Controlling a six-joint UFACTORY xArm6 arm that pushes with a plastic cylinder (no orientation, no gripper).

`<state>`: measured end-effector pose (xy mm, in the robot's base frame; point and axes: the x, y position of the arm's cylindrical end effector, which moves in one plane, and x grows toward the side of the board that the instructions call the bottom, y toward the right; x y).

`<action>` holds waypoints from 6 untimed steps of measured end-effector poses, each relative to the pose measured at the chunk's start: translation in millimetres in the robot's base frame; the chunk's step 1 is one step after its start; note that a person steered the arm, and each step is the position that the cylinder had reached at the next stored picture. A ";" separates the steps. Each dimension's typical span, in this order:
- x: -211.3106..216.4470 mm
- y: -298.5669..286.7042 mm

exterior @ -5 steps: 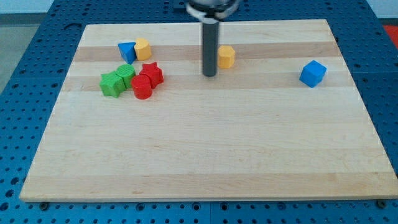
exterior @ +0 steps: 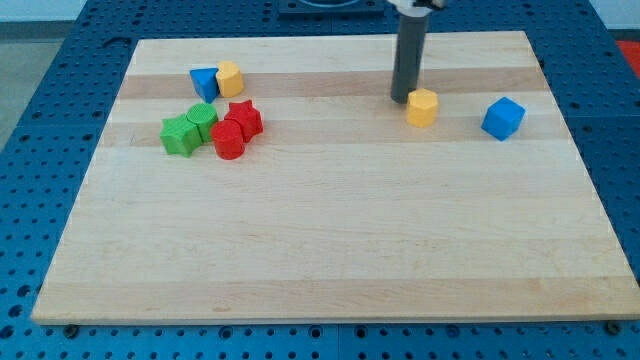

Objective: Move the yellow hexagon close to the blue cube

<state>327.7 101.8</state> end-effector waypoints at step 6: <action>63.3 13.2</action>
